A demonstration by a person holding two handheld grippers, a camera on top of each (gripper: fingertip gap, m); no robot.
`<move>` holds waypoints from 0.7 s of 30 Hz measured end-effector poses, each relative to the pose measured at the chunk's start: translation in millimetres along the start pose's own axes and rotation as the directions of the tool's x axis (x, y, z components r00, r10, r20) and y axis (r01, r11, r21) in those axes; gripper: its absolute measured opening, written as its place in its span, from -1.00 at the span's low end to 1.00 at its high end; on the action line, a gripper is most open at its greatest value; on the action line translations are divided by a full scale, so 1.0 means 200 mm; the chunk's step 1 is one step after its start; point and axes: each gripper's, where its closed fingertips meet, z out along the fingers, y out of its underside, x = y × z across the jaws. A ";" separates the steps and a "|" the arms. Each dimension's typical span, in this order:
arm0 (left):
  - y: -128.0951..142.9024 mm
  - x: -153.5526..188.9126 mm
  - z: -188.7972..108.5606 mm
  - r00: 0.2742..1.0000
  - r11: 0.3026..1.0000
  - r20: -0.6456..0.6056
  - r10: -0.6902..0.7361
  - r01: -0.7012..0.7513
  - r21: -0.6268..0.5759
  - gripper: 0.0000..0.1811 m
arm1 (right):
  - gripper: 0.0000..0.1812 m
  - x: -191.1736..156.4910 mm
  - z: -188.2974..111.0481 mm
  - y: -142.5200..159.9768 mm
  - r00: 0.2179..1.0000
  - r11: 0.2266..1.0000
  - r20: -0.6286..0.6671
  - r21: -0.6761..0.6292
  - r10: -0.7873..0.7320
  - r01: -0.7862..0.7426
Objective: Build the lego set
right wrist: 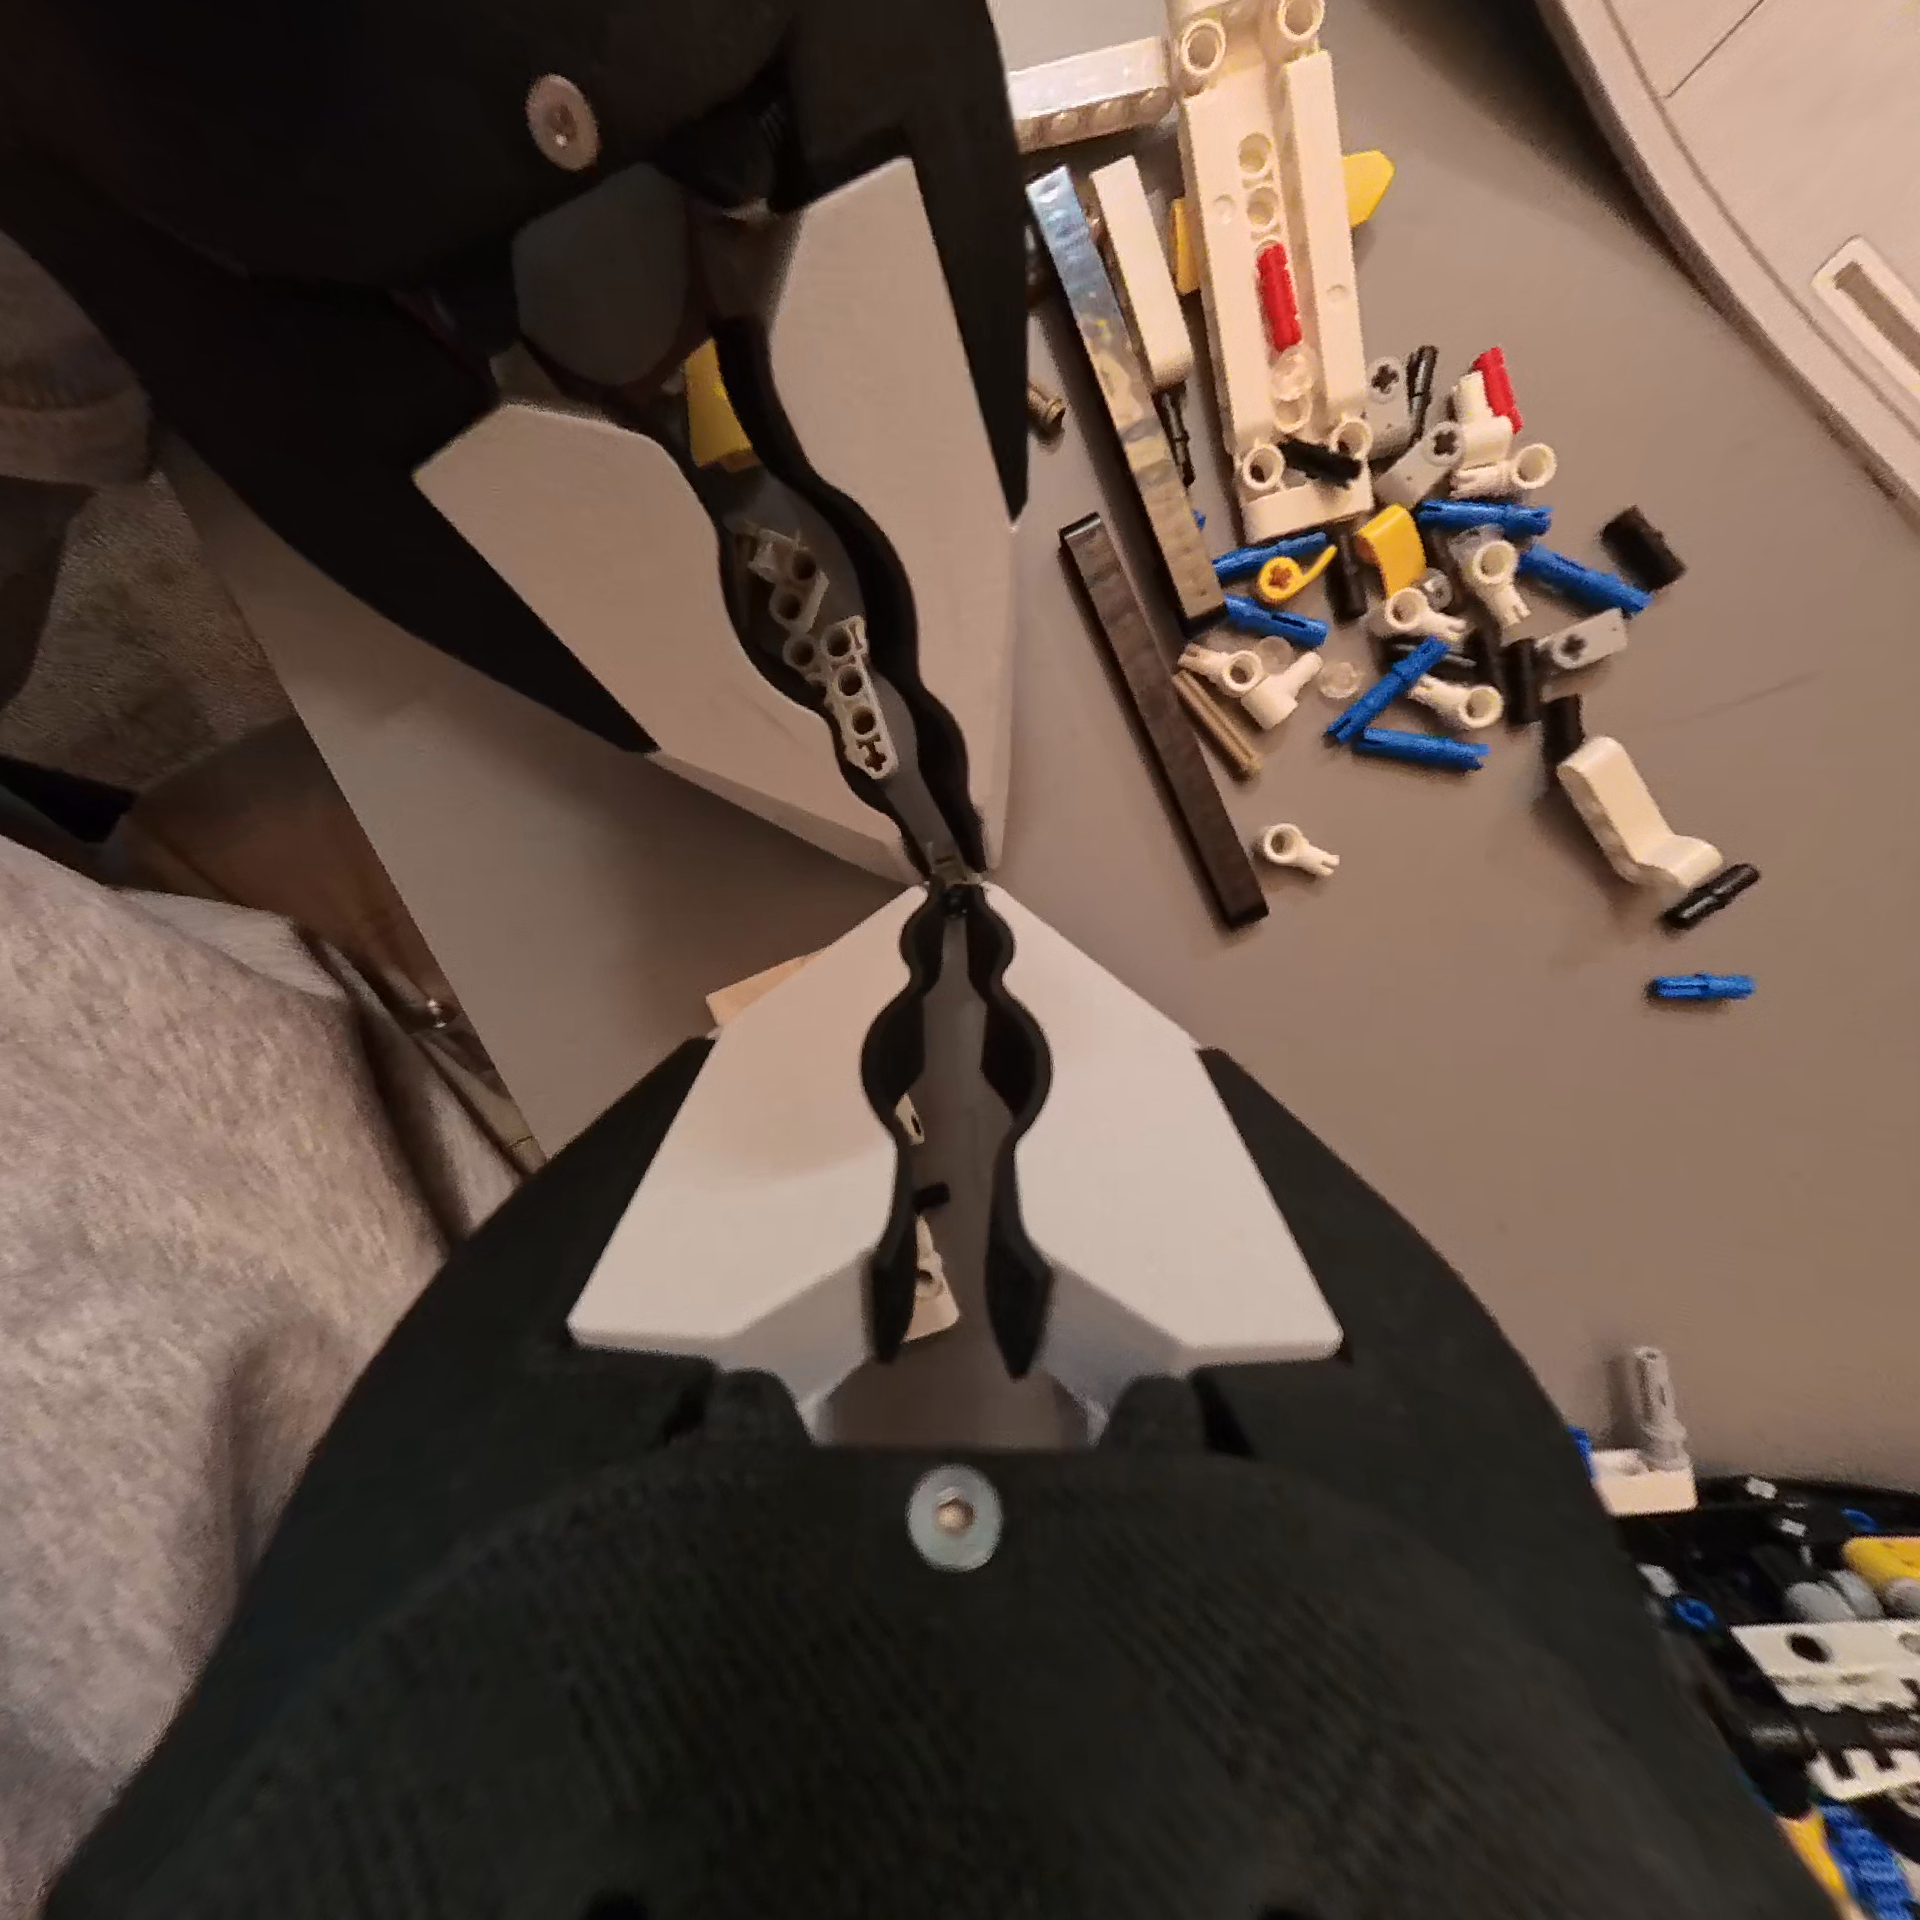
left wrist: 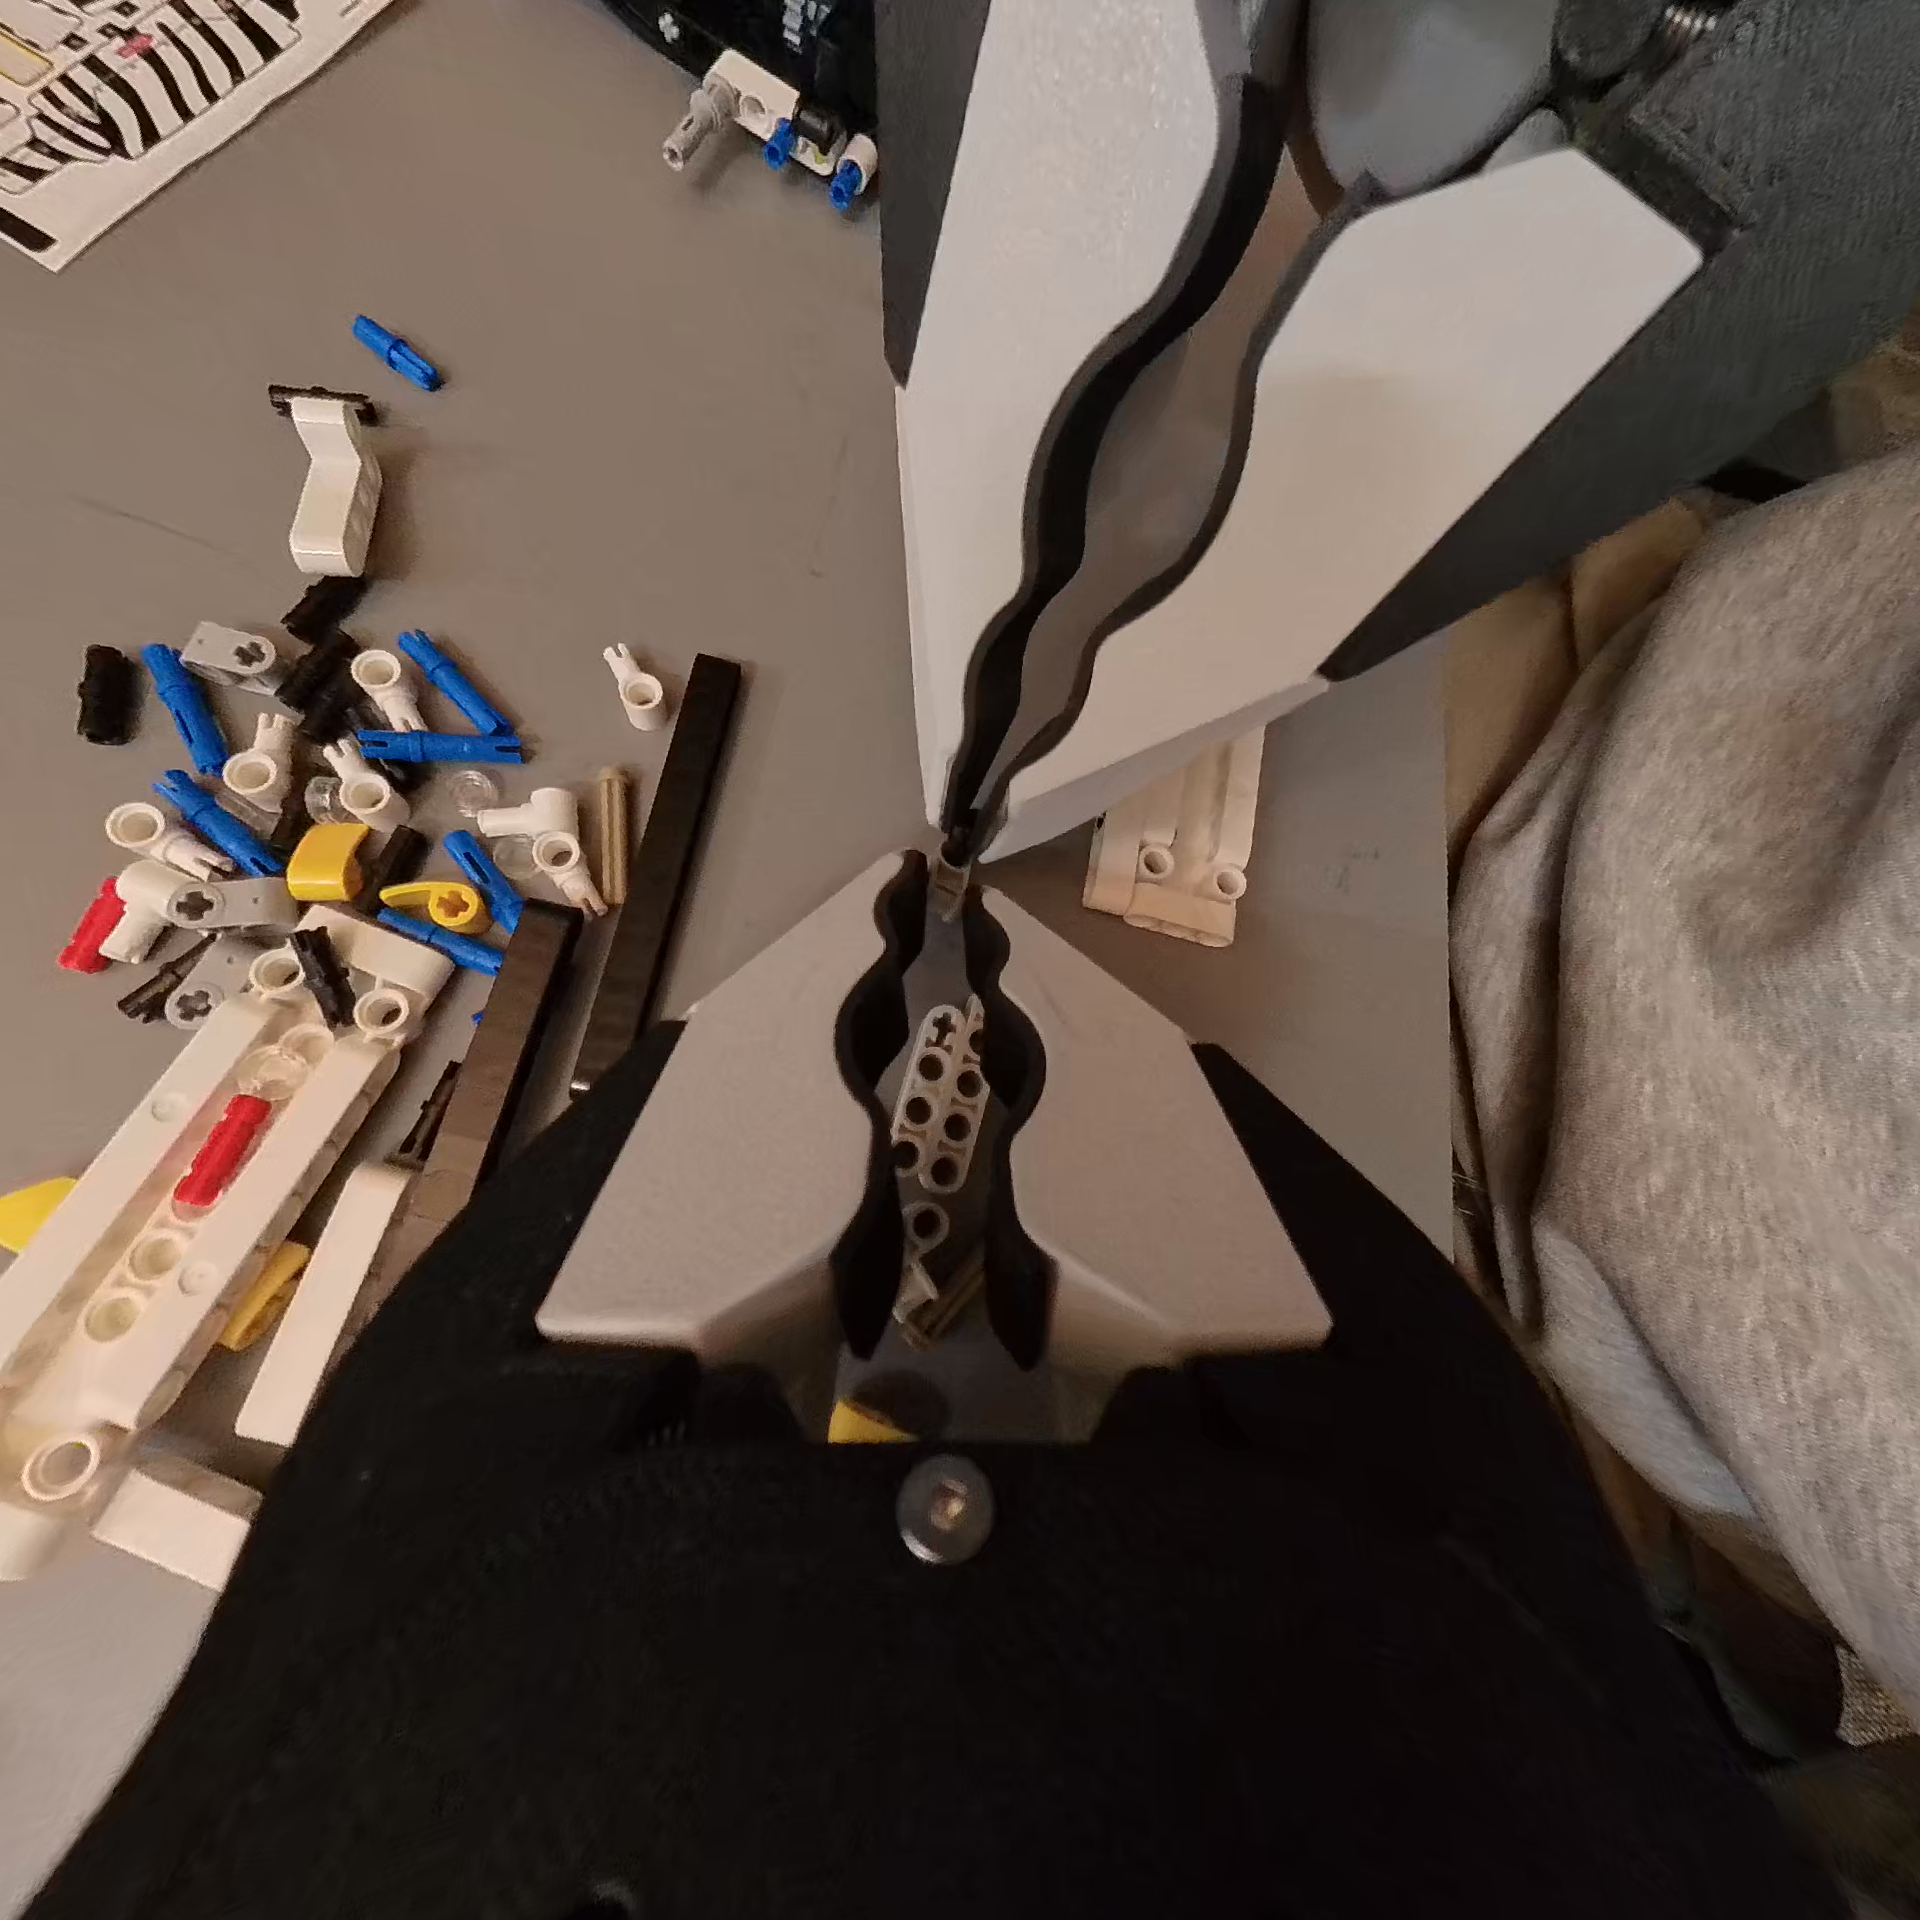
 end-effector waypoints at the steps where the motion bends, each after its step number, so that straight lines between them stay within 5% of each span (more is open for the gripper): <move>1: 0.00 0.00 0.00 1.000 1.000 0.001 -0.005 0.005 -0.004 -0.94 | -0.98 0.00 0.00 0.00 1.000 1.000 -0.008 -0.006 -0.012 0.012; 21: 0.02 -0.01 0.00 1.000 0.999 0.009 -0.021 0.021 -0.031 -0.95 | -0.98 -0.01 0.00 -0.01 1.000 1.000 0.007 -0.003 -0.009 0.009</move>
